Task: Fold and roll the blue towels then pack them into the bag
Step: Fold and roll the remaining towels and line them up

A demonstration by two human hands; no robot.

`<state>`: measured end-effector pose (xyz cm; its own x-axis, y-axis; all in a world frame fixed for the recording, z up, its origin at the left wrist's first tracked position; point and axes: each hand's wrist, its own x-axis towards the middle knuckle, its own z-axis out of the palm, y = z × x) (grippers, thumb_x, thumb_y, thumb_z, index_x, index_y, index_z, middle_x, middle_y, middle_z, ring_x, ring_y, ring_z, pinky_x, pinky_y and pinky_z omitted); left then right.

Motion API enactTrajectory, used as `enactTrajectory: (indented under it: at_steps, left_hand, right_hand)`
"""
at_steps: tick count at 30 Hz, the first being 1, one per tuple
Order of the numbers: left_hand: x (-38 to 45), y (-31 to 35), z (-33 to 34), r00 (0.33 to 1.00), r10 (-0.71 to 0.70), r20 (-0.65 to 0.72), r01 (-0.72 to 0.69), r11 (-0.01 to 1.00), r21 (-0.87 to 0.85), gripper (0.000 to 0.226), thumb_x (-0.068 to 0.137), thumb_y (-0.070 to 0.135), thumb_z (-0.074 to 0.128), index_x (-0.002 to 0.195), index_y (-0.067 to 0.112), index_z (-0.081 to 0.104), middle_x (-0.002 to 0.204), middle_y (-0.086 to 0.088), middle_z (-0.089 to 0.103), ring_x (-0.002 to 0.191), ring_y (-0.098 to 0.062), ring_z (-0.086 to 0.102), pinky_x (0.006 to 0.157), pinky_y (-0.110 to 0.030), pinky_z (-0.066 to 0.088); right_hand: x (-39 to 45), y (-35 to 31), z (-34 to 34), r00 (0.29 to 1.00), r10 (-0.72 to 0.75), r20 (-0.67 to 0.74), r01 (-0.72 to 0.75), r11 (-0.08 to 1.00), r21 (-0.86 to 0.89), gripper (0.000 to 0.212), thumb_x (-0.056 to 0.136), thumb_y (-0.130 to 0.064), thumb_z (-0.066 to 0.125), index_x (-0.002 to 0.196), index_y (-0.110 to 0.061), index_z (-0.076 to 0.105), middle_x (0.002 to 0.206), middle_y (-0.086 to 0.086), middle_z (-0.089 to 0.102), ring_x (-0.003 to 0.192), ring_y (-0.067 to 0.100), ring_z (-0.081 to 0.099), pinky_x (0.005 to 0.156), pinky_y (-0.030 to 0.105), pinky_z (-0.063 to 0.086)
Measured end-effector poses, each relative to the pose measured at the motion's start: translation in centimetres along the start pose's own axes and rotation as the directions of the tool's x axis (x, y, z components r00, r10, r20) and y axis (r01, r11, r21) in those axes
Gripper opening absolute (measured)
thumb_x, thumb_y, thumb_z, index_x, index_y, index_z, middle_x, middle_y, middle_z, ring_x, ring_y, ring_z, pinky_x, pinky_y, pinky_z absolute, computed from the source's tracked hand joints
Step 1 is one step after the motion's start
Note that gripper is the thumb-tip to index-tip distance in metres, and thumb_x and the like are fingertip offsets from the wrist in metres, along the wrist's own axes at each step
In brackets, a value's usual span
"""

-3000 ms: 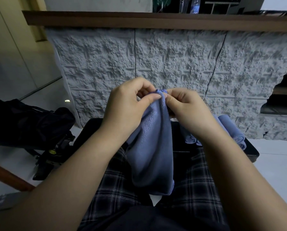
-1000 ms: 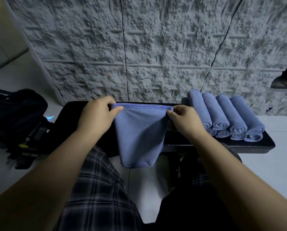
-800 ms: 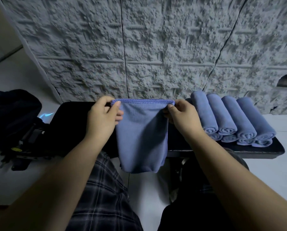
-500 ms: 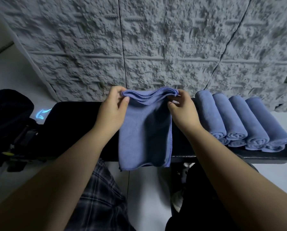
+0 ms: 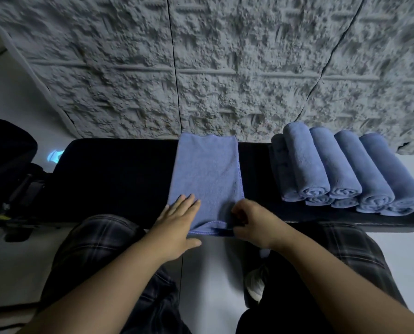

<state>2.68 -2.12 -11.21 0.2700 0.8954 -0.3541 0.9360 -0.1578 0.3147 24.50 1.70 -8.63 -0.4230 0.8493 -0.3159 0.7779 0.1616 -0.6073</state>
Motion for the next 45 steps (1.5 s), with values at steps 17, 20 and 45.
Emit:
enactTrajectory:
  at_steps: [17, 20, 45]
  left_hand:
    - [0.8, 0.3, 0.7, 0.989, -0.004, -0.148, 0.011, 0.999, 0.052, 0.059, 0.102, 0.026, 0.030, 0.148, 0.036, -0.005, 0.156, 0.007, -0.019, 0.142, -0.014, -0.020, 0.114, -0.032, -0.010]
    - [0.9, 0.3, 0.7, 0.991, -0.009, -0.134, 0.016, 0.998, 0.054, 0.059, 0.102, 0.027, 0.029, 0.148, 0.035, -0.007, 0.155, 0.007, -0.020, 0.142, -0.014, -0.020, 0.114, -0.032, -0.010]
    - [0.3, 1.5, 2.2, 0.815, 0.283, -0.505, -0.057, 0.907, 0.416, 0.010, 0.066, 0.015, 0.061, 0.071, 0.018, 0.054, 0.070, 0.002, 0.050, 0.068, -0.021, 0.053, 0.061, -0.034, 0.043]
  right_hand:
    - [0.2, 0.1, 1.4, 0.939, 0.109, -0.326, -0.113, 0.994, 0.007, 0.034, 0.078, -0.014, 0.060, 0.063, -0.021, 0.031, 0.064, -0.003, 0.041, 0.065, 0.022, 0.042, 0.050, 0.031, 0.027]
    - [-0.3, -0.1, 1.7, 0.942, 0.104, -0.320, -0.126, 0.991, -0.049, 0.033, 0.077, -0.013, 0.057, 0.060, -0.021, 0.029, 0.060, -0.004, 0.039, 0.063, 0.024, 0.041, 0.049, 0.031, 0.026]
    - [-0.2, -0.6, 6.6, 0.859, -0.419, -0.294, 0.160, 0.766, -0.623, 0.051, 0.054, -0.033, 0.080, 0.090, -0.019, 0.047, 0.083, -0.002, 0.054, 0.070, 0.018, 0.052, 0.060, 0.029, 0.045]
